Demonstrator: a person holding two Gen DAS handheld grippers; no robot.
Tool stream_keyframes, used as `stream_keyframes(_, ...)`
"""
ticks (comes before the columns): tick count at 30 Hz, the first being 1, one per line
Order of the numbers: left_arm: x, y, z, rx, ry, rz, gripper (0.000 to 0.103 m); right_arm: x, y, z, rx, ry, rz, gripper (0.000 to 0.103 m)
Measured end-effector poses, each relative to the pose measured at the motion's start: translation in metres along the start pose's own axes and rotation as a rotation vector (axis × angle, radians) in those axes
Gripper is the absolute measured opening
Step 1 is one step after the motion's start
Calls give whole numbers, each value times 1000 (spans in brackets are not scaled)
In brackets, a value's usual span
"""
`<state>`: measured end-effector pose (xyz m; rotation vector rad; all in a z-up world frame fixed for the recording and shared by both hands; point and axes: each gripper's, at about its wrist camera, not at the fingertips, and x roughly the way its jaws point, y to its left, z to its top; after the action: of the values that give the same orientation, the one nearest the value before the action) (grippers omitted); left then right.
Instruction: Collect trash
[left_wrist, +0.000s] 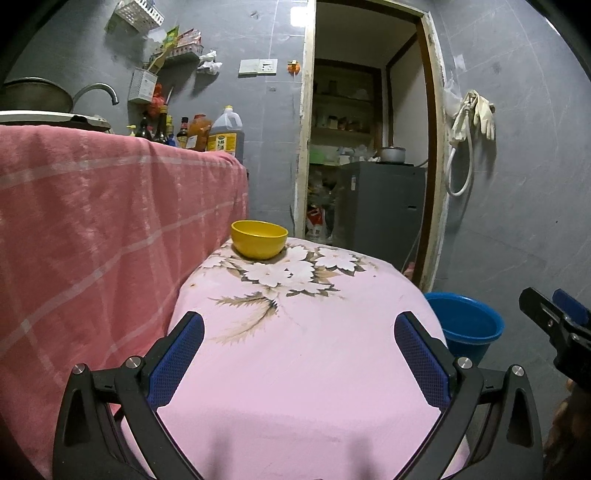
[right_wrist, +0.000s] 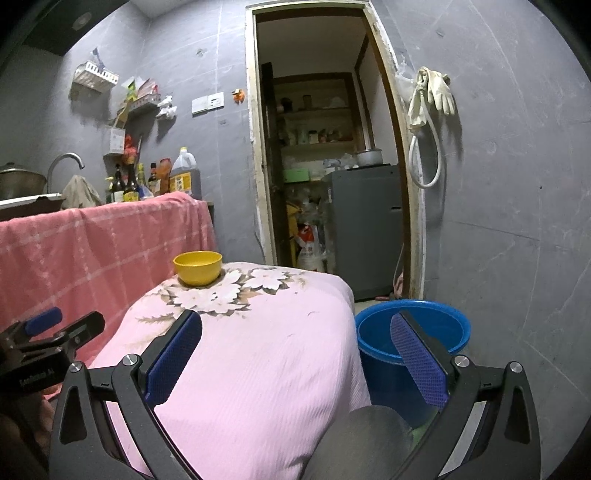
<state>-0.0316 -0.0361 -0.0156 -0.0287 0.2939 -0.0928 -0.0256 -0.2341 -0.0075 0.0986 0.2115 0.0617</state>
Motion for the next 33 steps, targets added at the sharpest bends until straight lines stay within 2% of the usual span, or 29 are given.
stream_keyframes(9,-10,6,-12,1,-10,38,101,-1,4,-9,-8,19,-3,103)
stream_keyframes(33,-12,13,-14,-14,-5,41,101,-2,7,-13,-11,30,4,103)
